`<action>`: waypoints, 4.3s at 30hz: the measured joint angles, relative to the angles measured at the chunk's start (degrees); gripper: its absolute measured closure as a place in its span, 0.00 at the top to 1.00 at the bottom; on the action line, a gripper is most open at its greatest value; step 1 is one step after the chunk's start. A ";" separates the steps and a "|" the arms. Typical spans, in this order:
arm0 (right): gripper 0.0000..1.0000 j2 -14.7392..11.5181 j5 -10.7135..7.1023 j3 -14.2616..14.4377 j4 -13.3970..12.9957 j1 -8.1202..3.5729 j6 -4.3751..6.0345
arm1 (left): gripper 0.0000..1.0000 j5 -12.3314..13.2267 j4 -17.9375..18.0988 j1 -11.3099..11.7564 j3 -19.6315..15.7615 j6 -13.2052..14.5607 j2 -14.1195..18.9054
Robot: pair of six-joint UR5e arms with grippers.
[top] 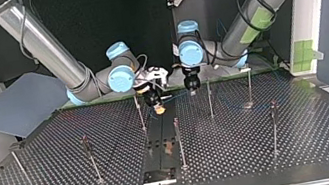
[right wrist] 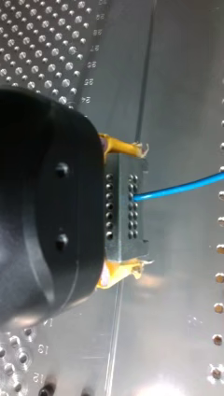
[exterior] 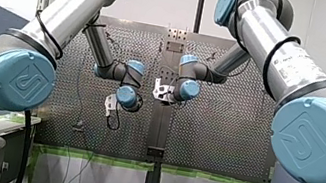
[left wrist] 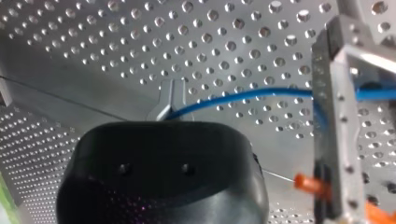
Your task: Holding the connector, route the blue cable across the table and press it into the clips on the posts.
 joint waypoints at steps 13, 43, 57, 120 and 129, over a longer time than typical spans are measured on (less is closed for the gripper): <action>0.00 -1.62 0.30 -0.02 0.26 -0.13 -0.45 | 0.00 -4.58 -3.52 -1.67 -0.03 -0.54 4.83; 0.00 -15.95 -0.09 3.26 8.86 -2.09 3.84 | 0.00 -5.55 -11.39 -3.54 -0.10 0.88 20.49; 0.00 -22.74 -3.62 4.08 12.02 -2.35 5.40 | 0.00 -5.09 -15.02 -4.50 -0.09 1.76 27.19; 0.00 -23.78 -12.21 4.00 12.70 -6.85 5.80 | 0.00 2.65 -11.66 -0.59 1.47 3.22 25.21; 0.00 -24.32 -12.28 4.00 12.75 -6.62 5.72 | 0.00 1.74 -13.60 -1.61 0.96 3.45 26.98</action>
